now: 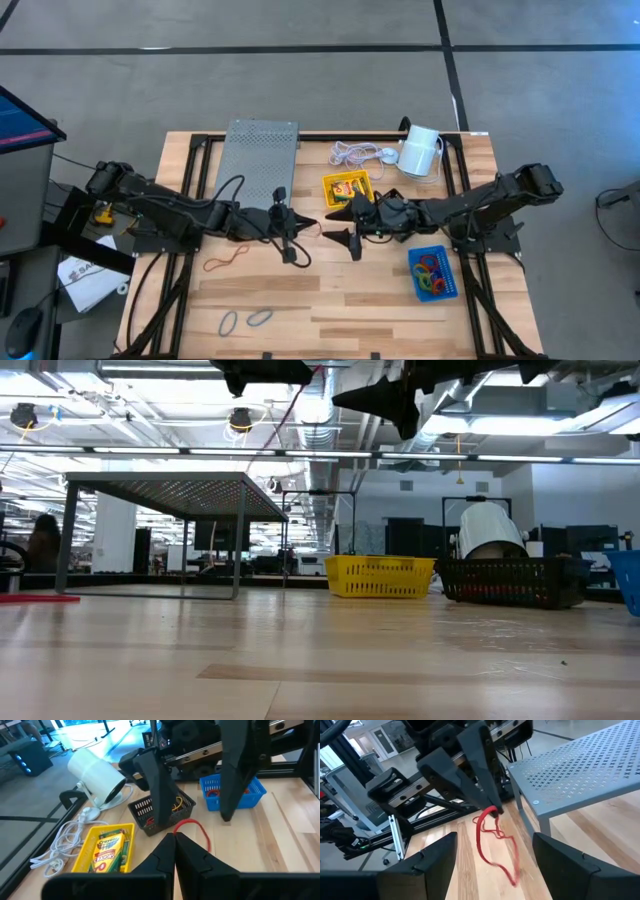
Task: Pick & Place Office Desk Supplies
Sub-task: Put the red rubber band into the black bin
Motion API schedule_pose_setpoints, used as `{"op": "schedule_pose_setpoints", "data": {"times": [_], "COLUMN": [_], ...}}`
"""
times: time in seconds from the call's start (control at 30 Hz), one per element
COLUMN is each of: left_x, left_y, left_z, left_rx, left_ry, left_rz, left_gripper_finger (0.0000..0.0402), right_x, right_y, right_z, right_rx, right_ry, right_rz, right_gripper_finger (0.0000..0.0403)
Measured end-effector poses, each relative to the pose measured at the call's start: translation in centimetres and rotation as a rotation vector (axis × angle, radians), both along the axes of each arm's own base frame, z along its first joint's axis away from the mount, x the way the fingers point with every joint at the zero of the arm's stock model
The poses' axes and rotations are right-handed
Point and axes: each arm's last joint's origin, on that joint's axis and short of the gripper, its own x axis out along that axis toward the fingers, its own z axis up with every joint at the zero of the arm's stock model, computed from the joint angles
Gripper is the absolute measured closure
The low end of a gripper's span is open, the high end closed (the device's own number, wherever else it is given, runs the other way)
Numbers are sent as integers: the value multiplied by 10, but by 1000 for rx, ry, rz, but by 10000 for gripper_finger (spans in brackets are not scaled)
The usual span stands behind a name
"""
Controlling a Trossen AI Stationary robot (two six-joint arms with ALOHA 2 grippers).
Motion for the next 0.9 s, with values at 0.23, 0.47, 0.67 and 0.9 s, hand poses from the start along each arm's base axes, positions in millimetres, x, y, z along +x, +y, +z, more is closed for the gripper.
{"op": "schedule_pose_setpoints", "data": {"times": [0.23, 0.47, 0.67, 0.9], "left_x": [1, 2, 2, 2], "left_y": [0, -1, -1, -2], "left_z": [2, 6, 6, 5], "left_rx": [-2, 1, -3, -5], "left_ry": [-22, -56, -55, -49], "left_rz": [-1, -25, -48, -58], "left_gripper_finger": [401, 401, 401, 401], "right_x": [0, 14, 34, 49], "right_y": [-2, -7, -10, -6], "right_z": [0, -12, -16, -11], "right_rx": [0, 4, -4, -53], "right_ry": [-1, -18, 2, 42], "right_rz": [-6, -27, -17, 37], "right_gripper_finger": [147, 147, 151, 290]}}
